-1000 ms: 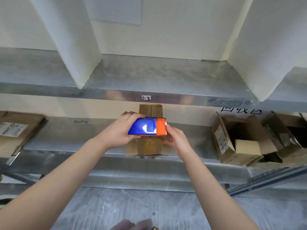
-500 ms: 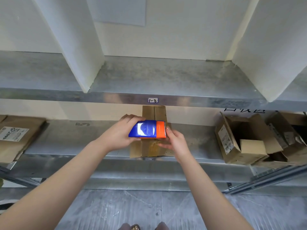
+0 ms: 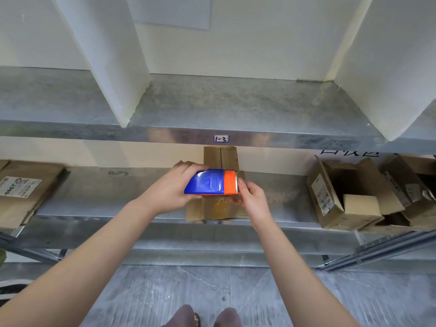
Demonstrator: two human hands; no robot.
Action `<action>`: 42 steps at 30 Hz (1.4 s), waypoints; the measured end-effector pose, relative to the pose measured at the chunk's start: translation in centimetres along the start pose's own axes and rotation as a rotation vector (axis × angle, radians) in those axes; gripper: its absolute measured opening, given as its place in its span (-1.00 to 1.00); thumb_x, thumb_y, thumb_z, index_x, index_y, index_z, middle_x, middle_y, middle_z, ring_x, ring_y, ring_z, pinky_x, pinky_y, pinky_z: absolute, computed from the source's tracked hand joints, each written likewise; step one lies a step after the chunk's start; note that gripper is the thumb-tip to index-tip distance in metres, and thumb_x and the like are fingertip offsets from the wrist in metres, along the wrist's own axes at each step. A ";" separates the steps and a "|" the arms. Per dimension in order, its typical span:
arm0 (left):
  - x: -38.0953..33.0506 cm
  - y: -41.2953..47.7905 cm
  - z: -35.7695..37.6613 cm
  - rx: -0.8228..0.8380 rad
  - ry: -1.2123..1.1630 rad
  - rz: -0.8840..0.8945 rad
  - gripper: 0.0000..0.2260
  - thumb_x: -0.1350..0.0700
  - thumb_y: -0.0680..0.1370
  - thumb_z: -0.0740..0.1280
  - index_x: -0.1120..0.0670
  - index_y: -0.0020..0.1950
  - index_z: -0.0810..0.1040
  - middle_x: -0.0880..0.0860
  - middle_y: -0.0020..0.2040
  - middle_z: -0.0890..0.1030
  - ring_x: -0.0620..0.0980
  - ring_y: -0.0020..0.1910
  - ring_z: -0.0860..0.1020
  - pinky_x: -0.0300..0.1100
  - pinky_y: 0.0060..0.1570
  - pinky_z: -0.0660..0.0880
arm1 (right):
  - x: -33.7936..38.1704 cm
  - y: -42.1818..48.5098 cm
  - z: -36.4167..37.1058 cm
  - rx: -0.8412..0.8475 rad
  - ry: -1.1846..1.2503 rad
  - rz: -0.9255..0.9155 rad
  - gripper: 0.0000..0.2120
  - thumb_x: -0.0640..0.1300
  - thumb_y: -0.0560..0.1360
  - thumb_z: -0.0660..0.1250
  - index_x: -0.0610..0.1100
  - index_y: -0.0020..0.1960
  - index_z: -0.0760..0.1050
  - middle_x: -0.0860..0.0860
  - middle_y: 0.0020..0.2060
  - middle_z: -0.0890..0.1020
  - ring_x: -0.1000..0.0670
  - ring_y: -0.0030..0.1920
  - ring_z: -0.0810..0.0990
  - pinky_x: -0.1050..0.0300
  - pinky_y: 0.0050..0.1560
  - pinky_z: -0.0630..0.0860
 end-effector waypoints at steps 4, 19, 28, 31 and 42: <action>-0.5 -0.1 0.4 -0.010 0.070 0.051 -0.41 0.11 0.39 0.53 0.06 0.36 0.39 0.05 0.20 0.51 0.05 0.12 0.43 -0.26 0.16 0.24 | 2.8 -1.1 -0.4 -0.144 -0.527 -0.304 -0.77 -0.10 0.65 0.17 -0.05 -0.17 0.46 0.09 -0.34 0.52 0.17 -0.31 0.47 0.39 -0.32 0.34; -1.2 -1.5 0.7 -0.029 0.098 0.093 -0.49 0.18 0.45 0.43 0.08 0.37 0.38 0.04 0.24 0.49 0.06 0.21 0.44 -0.13 0.30 0.28 | -0.5 -1.2 -0.5 -0.090 -0.103 -0.047 -0.80 -0.09 0.61 0.26 -0.10 -0.16 0.54 0.01 -0.27 0.61 0.04 -0.17 0.60 0.04 -0.07 0.62; -1.2 -2.2 0.2 -0.042 0.072 0.062 -0.46 0.18 0.43 0.47 0.10 0.36 0.40 0.04 0.24 0.49 0.04 0.16 0.41 -0.24 0.22 0.27 | -1.8 -1.4 1.3 0.055 0.205 0.096 -0.77 -0.09 0.65 0.19 -0.24 0.11 0.52 -0.12 -0.07 0.64 -0.01 -0.07 0.66 0.07 -0.07 0.62; -1.1 -2.2 0.0 -0.041 0.065 0.061 -0.46 0.16 0.44 0.47 0.09 0.37 0.39 0.03 0.25 0.48 0.03 0.18 0.42 -0.23 0.25 0.27 | -1.9 -1.5 1.6 0.092 0.299 0.120 -0.74 -0.09 0.64 0.21 -0.24 0.18 0.52 -0.13 -0.01 0.66 -0.03 -0.01 0.68 0.08 -0.04 0.62; -0.7 -2.2 -0.3 -0.040 0.087 0.056 -0.42 0.12 0.41 0.52 0.07 0.37 0.40 0.02 0.22 0.50 0.05 0.15 0.43 -0.16 0.23 0.34 | -1.3 -0.6 0.5 -0.079 -0.067 0.034 -0.91 -0.20 0.60 0.28 -0.12 0.03 0.56 -0.07 -0.12 0.69 0.00 -0.10 0.68 0.21 -0.14 0.62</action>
Point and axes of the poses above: each hand's wrist, its own y-axis towards the middle knuckle, its own z-axis out of the palm, x = y × z, the point moved 8 cm from there along y, towards the middle knuckle
